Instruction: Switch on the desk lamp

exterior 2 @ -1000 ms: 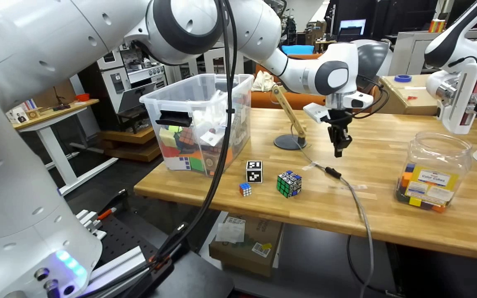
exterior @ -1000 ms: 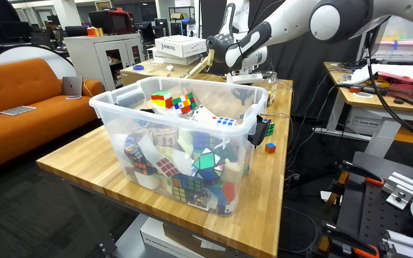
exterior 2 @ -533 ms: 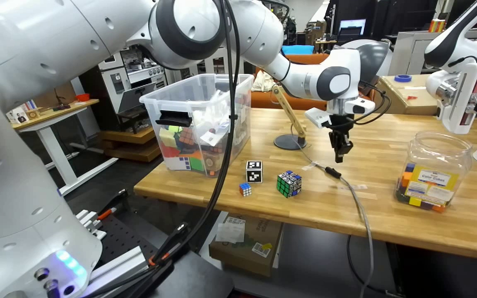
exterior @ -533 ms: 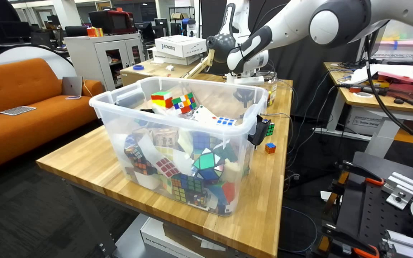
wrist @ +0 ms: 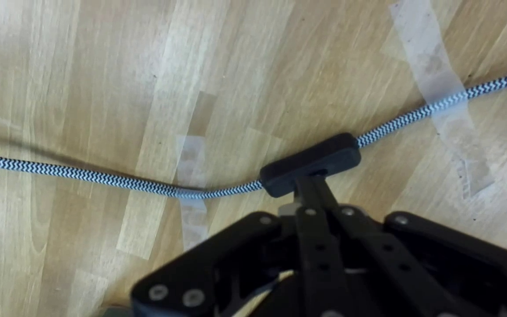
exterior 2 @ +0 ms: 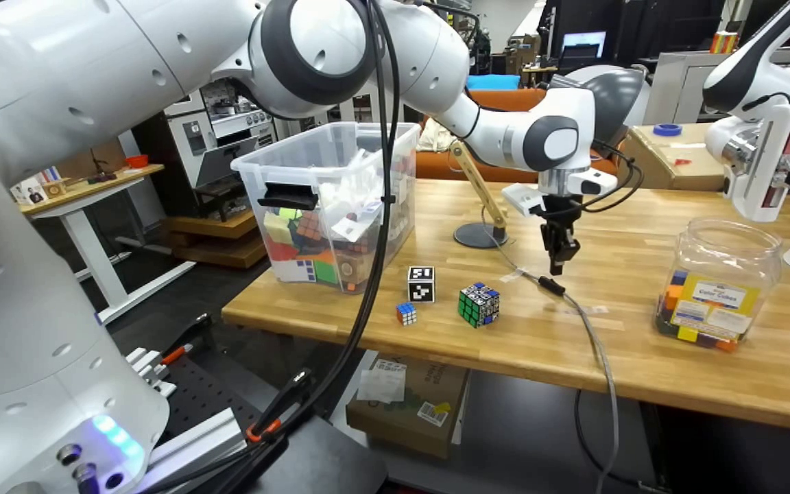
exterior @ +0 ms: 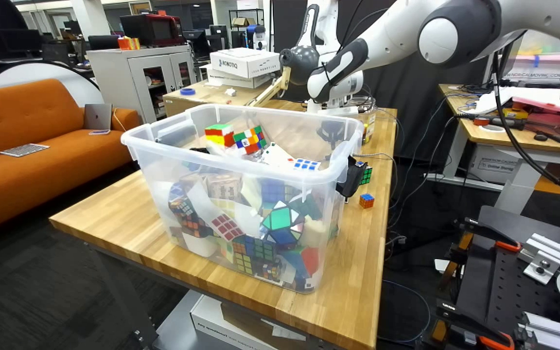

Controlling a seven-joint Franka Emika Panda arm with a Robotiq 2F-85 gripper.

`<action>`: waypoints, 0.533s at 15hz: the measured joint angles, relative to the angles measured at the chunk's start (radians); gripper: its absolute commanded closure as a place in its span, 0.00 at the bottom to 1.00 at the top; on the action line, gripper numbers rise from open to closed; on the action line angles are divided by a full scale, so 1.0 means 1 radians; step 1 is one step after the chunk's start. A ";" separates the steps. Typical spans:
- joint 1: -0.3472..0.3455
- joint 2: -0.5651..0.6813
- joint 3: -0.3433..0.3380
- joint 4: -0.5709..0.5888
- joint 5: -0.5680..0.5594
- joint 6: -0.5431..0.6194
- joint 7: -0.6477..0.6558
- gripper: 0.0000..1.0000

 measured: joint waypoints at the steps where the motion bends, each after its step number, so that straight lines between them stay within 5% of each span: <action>1: 0.000 0.000 0.001 0.002 0.000 -0.003 0.000 1.00; 8: -0.001 0.035 0.007 0.046 0.000 -0.025 0.000 1.00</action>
